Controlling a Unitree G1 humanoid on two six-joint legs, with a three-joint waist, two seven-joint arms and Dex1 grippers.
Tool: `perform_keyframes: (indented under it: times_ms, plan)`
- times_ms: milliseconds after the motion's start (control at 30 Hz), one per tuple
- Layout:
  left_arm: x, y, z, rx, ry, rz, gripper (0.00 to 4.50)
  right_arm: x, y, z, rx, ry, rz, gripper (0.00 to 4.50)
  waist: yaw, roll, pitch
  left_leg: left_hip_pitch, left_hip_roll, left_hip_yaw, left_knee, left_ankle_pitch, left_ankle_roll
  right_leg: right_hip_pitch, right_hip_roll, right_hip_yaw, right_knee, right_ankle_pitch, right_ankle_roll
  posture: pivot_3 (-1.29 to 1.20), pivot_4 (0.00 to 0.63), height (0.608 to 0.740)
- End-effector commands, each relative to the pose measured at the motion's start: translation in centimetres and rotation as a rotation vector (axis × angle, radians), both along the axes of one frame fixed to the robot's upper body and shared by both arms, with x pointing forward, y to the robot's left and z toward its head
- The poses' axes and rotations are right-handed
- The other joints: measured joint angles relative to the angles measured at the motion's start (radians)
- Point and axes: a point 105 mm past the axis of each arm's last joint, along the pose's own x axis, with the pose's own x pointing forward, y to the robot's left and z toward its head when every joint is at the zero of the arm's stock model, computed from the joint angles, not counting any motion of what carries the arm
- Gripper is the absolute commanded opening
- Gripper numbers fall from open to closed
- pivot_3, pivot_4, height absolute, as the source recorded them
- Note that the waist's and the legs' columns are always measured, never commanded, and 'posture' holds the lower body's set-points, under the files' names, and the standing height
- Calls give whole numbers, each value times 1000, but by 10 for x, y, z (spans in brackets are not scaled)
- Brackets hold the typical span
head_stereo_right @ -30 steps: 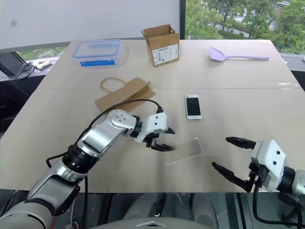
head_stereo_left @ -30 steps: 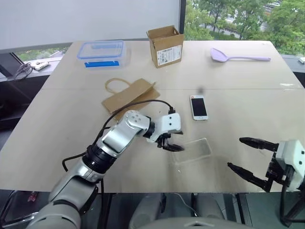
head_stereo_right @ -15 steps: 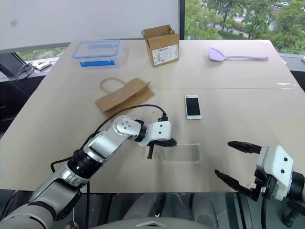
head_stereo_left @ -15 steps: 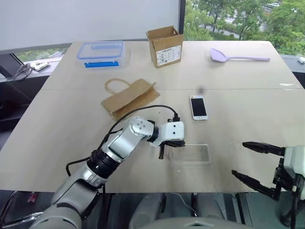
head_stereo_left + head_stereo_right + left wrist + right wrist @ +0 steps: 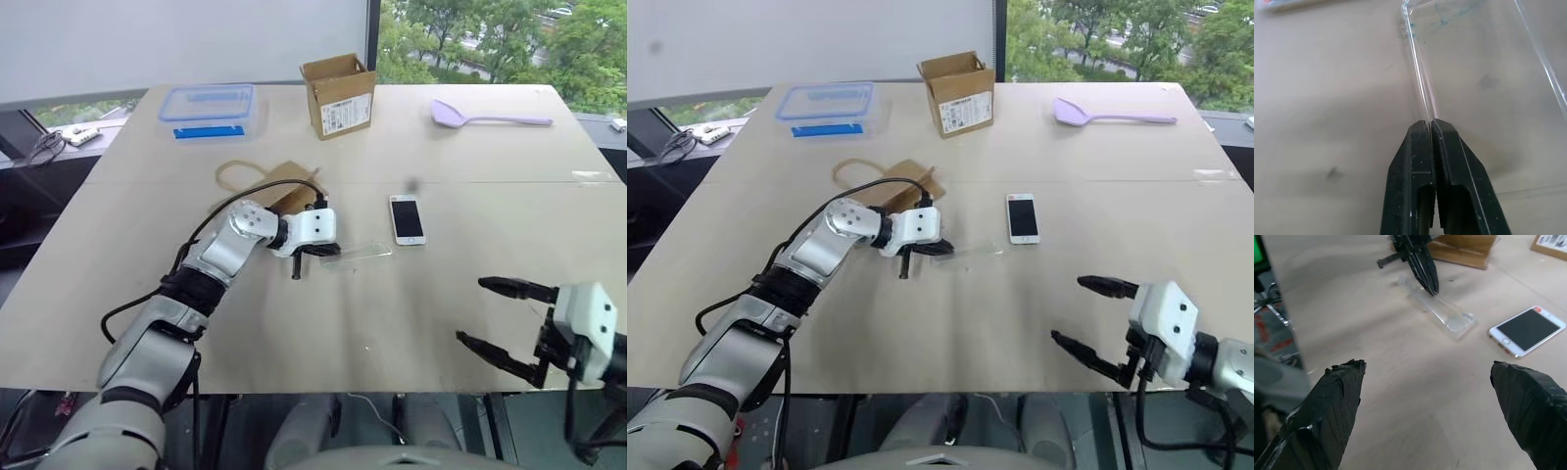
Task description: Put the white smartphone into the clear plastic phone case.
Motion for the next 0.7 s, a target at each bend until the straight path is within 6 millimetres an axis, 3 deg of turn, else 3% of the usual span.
perform_keyframes:
  times_ms: [33,367,500,700]
  plan:
    - [11,5,1,13,-61,42,98,1,10,1,23,-5,-1,4500,5,0,0,0,0,-1,0,0,0,0,0,0,0,0,0,0,150,740]
    - [10,-14,27,-62,-159,-92,98,8,16,-1,23,-31,-28,4500,-4,-1,0,-2,-2,-2,3,0,0,0,-1,-1,0,1,2,0,150,740]
    - [12,-17,27,-72,-153,-97,98,11,16,-5,40,18,-64,4500,-4,-1,0,-3,-2,-2,3,0,0,-1,-1,-1,0,1,2,0,150,740]
    - [7,-20,16,-82,-88,-92,98,33,15,0,83,28,-186,4500,-5,-1,0,-4,-2,-2,3,0,1,-2,-1,-1,0,1,2,0,150,740]
